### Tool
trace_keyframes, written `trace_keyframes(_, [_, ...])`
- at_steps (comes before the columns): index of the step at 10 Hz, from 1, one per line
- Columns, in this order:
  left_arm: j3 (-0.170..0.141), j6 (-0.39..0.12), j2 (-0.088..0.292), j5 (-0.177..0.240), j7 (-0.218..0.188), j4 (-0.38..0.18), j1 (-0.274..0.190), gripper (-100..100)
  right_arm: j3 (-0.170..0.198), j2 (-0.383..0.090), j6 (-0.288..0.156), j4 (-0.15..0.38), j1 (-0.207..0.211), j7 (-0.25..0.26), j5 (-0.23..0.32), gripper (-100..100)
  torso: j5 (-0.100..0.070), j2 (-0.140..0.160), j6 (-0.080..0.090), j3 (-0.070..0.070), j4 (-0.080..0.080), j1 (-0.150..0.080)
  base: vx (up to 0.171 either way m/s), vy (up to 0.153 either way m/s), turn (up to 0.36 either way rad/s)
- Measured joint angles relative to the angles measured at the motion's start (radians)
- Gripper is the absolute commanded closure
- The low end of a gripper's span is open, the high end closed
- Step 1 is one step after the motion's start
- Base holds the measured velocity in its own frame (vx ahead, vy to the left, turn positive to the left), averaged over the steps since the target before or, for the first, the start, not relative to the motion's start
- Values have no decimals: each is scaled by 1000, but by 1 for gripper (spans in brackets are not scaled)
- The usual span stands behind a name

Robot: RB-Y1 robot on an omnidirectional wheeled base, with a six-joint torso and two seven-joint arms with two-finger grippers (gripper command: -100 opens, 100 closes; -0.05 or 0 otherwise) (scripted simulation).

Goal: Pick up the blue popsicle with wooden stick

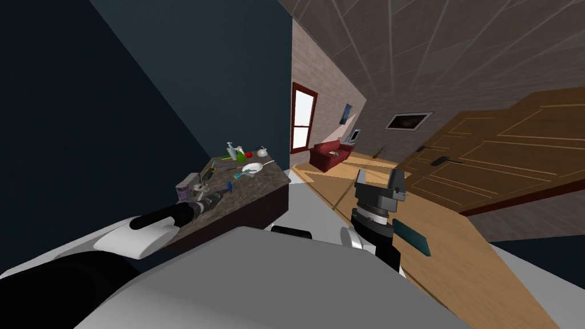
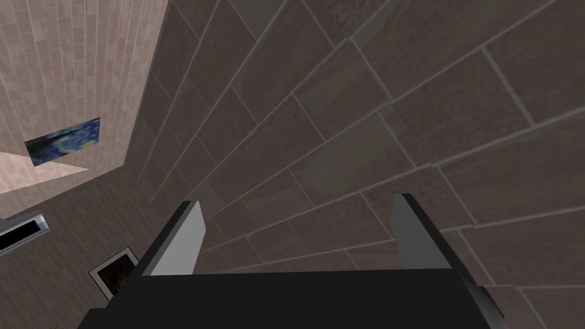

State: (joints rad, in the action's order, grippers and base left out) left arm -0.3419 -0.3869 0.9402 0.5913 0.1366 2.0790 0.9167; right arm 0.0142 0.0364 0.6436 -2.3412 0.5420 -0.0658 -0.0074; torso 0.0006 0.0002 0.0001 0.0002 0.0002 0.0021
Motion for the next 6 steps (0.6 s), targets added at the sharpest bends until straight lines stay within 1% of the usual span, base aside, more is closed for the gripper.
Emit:
trace_keyframes(1, [-3, -14, 24, 16, 1, -5, 7, -100, 0, 0, 0, 0, 0, 0, 0, 0, 0, 0, -1, 0, 0, 0, -6, 24, -174])
trace_keyframes(2, [-3, -33, 55, 42, 2, -16, 14, -100, 0, 0, 0, 0, 0, 0, 0, 0, 0, 0, 0, 0, 0, 0, -3, 25, -107])
trace_keyframes(4, [-2, -74, 97, 72, 3, -24, 22, -100, 0, 0, 0, 0, 0, 0, 0, 0, 0, -1, 0, 0, 0, 1, -2, 30, -123])
trace_keyframes(5, [-3, -86, 119, 88, 5, -31, 29, -100, 0, 0, 0, 0, 0, 0, 0, 0, 0, 0, -1, 0, 0, 1, -8, 33, -196])
trace_keyframes(6, [-5, -105, 147, 112, 5, -35, 40, -100, 0, 0, 0, 0, 0, 0, 0, 0, 0, 0, 0, 0, 0, 1, -7, 31, -106])
